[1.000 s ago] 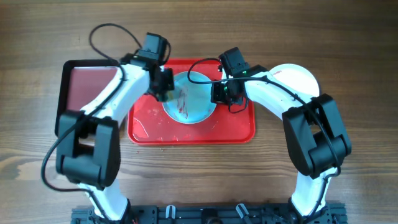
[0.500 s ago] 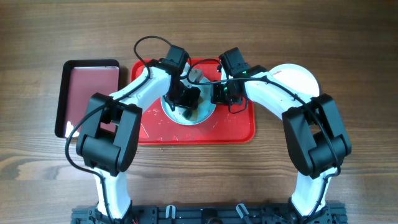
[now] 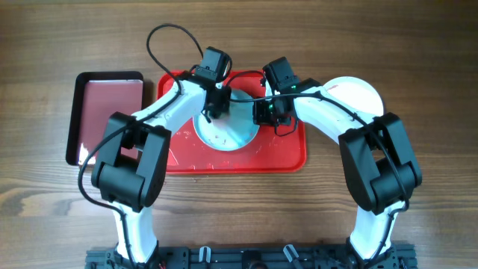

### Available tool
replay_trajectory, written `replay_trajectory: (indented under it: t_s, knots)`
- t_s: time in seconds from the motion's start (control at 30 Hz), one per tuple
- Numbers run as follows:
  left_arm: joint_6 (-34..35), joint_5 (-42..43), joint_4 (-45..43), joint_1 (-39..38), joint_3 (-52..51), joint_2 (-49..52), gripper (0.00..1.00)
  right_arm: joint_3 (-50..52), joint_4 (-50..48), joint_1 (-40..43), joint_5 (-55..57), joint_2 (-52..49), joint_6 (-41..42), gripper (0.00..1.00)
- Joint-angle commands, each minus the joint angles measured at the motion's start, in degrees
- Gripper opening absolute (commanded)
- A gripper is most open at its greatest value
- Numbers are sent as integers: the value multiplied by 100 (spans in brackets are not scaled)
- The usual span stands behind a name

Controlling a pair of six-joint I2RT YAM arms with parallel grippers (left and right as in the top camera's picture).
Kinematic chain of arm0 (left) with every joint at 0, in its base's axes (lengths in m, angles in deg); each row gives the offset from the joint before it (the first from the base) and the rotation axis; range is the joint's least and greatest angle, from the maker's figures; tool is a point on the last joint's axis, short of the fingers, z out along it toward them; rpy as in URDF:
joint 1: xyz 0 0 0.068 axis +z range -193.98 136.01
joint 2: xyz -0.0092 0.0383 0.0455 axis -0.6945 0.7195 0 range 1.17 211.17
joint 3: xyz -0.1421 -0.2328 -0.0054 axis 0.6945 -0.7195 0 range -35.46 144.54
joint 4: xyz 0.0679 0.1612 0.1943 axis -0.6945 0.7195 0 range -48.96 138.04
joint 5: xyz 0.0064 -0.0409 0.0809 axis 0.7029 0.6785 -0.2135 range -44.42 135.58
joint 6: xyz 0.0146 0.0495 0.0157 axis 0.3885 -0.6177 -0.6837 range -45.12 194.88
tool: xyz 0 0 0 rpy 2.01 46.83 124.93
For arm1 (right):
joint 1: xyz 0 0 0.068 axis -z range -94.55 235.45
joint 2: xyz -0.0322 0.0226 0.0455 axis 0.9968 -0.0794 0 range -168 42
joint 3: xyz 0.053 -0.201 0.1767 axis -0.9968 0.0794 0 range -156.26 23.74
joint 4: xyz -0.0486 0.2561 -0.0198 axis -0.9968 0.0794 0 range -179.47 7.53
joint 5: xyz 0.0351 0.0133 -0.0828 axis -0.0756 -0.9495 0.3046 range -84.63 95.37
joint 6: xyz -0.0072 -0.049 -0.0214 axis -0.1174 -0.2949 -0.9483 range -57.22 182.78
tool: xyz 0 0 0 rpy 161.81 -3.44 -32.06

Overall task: Clean dirty plates on tray and stack at the side
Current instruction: 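Scrub the last plate with the sponge while right gripper holds its rim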

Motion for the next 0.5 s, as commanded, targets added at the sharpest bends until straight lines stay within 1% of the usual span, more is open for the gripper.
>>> replay_trajectory:
  t_s: [0.0,0.03,0.13,0.23,0.3,0.33,0.43,0.47]
  knots:
    - [-1582,1818,901,24,-81,153,4,138,44,2,-7,-118,-129,4]
    - [-2004,2302,1158,24,-81,153,4,138,42,2,-9,-118,-129,4]
    - [-2817,3058,1790,24,-81,153,4,138,42,2,-9,-118,-129,4]
    - [-3322,3088,2085,24,-83,153,4,138,7,2,-9,-118,-125,4]
    - [-3464,2929,1982,24,-83,153,4,138,9,2,-9,-118,-129,4]
    - [-3171,2417,1829,24,-83,153,4,138,11,2,-9,-118,-129,4]
    - [-1207,-129,1375,24,-83,153,4,138,7,2,-9,-118,-129,4]
    - [-890,-599,1351,24,-83,153,4,138,4,2,-7,-118,-131,4]
